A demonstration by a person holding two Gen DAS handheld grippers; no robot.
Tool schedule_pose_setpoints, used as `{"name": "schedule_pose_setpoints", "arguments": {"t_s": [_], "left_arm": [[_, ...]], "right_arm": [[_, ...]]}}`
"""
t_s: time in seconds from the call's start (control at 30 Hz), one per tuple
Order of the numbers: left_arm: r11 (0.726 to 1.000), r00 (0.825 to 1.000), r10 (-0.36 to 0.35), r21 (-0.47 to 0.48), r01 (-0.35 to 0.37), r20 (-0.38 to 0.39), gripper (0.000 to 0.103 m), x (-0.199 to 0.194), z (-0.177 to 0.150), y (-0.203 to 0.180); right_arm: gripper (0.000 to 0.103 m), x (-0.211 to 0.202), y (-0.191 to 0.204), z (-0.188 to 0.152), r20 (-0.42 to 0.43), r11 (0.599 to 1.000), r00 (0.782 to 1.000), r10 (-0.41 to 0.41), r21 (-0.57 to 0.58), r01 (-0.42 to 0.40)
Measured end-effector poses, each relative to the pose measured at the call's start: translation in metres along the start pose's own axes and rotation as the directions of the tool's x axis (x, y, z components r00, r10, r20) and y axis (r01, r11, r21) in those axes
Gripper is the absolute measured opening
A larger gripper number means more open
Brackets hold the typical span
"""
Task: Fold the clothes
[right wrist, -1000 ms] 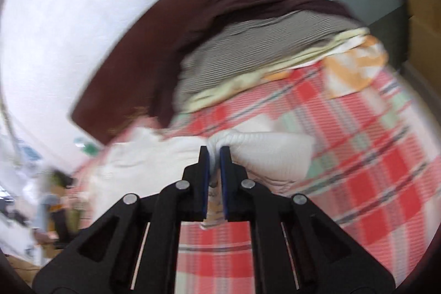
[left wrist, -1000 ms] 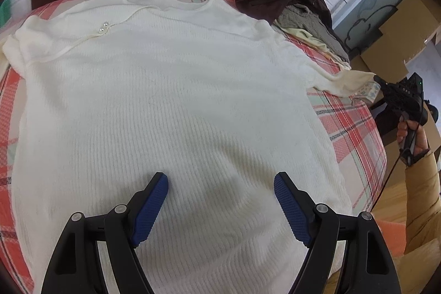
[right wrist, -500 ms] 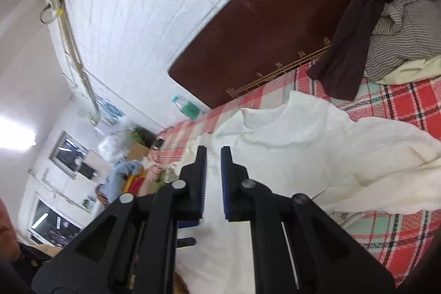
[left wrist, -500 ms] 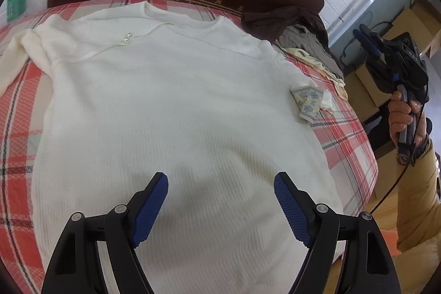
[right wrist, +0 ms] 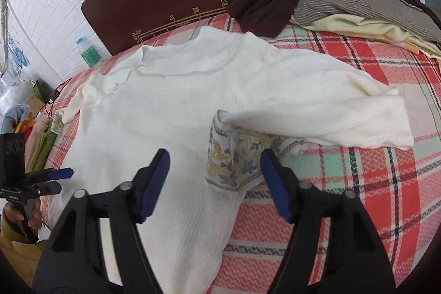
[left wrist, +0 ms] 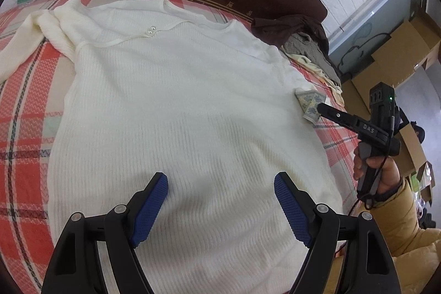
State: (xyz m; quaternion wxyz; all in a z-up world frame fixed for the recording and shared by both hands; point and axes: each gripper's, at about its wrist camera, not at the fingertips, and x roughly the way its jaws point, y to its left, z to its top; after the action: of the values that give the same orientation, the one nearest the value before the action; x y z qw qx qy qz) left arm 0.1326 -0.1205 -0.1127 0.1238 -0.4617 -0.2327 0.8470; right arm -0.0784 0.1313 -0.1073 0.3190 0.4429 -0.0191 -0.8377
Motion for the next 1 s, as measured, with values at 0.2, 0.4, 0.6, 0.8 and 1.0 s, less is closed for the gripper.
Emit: {"name": "schedule_pose_setpoints", "arguments": {"t_s": [0.2, 0.4, 0.6, 0.8, 1.0], "left_arm": [[1.0, 1.0, -0.022, 0.001, 0.022, 0.016, 0.082, -0.011, -0.007, 0.004], [0.998, 0.998, -0.03, -0.046, 0.033, 0.048, 0.082, -0.024, -0.01, 0.026], [0.998, 0.996, -0.031, -0.056, 0.036, 0.083, 0.083, -0.037, -0.011, 0.038], [0.998, 0.995, -0.013, -0.06, 0.019, 0.102, 0.083, -0.048, -0.012, 0.049], [0.998, 0.995, 0.005, -0.065, 0.001, 0.101, 0.083, -0.054, -0.011, 0.058]], "right_arm": [[0.012, -0.005, 0.004, 0.033, 0.026, 0.999, 0.999, 0.034, -0.006, -0.034], [0.011, -0.04, 0.053, 0.09, 0.051, 0.981, 0.987, 0.153, -0.132, -0.145], [0.012, -0.007, 0.134, 0.12, -0.112, 0.919, 0.964, 0.24, -0.295, -0.263], [0.012, 0.071, 0.194, 0.108, -0.297, 0.865, 0.912, 0.283, -0.331, -0.376], [0.012, 0.111, 0.203, 0.105, -0.342, 0.882, 0.888, 0.308, -0.247, -0.401]]}}
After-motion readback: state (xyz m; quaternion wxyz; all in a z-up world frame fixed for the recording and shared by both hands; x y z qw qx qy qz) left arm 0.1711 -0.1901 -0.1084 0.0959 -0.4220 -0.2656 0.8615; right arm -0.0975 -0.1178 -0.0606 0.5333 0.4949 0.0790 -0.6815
